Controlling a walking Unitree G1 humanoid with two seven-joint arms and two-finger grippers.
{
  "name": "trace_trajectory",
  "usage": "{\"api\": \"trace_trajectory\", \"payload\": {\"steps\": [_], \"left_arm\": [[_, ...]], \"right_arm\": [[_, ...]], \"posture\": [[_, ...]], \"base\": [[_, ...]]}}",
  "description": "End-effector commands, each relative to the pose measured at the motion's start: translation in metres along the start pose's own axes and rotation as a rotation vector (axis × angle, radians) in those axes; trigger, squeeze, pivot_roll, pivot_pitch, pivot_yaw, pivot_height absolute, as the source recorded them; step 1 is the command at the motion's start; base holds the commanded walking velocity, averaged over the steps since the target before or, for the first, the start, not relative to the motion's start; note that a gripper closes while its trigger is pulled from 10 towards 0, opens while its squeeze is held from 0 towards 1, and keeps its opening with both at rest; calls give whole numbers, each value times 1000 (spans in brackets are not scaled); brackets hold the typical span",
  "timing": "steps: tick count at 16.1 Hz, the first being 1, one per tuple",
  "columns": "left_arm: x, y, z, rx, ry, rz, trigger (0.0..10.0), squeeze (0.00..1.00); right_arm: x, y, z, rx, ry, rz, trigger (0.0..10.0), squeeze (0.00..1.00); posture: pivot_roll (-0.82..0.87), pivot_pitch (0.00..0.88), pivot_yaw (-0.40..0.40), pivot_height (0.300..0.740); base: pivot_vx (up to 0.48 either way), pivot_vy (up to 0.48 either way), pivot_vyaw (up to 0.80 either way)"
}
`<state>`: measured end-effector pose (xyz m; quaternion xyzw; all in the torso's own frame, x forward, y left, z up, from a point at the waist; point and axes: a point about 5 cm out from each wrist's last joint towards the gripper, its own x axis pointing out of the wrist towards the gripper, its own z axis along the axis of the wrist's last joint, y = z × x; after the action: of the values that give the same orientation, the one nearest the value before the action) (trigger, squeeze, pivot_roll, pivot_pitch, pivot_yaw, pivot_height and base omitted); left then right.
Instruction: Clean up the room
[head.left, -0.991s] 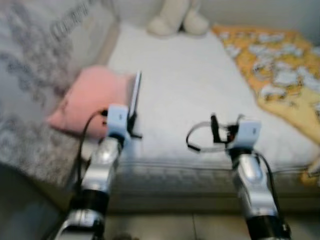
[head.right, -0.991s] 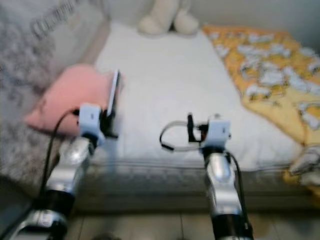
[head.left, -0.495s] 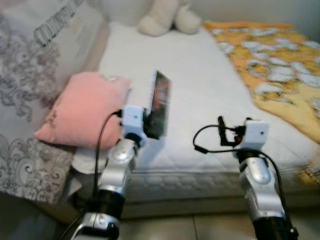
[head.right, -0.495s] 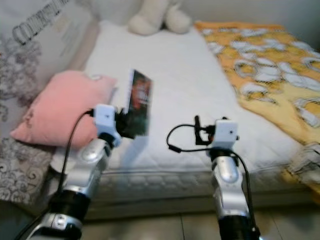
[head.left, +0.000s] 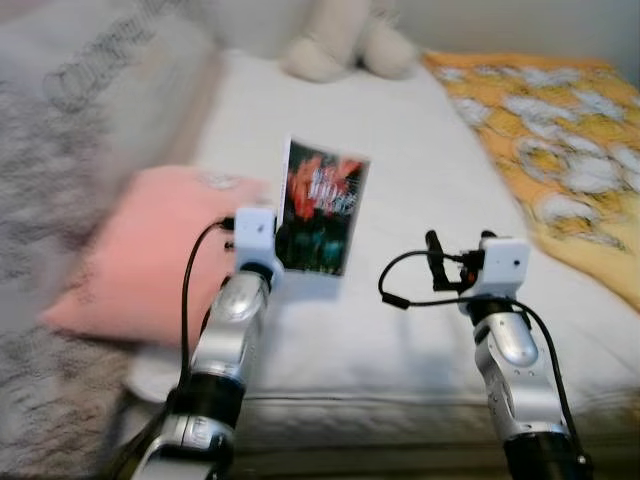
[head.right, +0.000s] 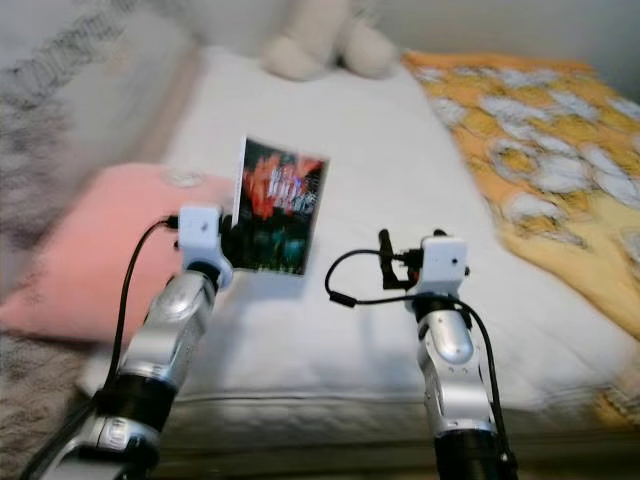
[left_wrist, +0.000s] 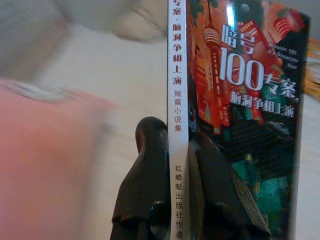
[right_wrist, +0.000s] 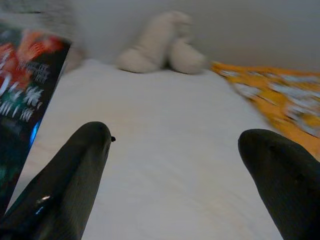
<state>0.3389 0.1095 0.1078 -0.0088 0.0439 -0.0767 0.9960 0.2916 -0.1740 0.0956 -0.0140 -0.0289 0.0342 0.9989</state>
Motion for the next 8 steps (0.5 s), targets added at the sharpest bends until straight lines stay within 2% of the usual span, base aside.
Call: {"api": "trace_trajectory", "payload": {"steps": [1, 4, 5, 6, 8], "left_arm": [[1, 15, -4, 21, 29, 62, 10000, 0], [19, -12, 6, -11, 46, -124, 10000, 0], [21, -15, 8, -25, 48, -146, 10000, 0], [28, -27, 15, -51, 48, -216, 10000, 0], [36, -39, 33, -54, 8, -285, 10000, 0]], "right_arm": [[-1, 7, -1, 18, 9, 19, 10000, 0], [-1, 8, -5, 23, 29, 23, 10000, 0], [-1, 9, -5, 22, 30, 25, 10000, 0], [-1, 11, -4, 21, 28, 35, 10000, 0], [-1, 12, -3, 14, 25, 41, 10000, 0]], "posture": [[16, 0, -17, 728], [21, 0, -28, 728], [21, 0, -28, 728], [12, 0, -28, 728], [2, 0, -23, 728]], "base": [[0, 0, 738], [0, 0, 0], [0, 0, 0], [0, 0, 0], [0, 0, 0]]}}
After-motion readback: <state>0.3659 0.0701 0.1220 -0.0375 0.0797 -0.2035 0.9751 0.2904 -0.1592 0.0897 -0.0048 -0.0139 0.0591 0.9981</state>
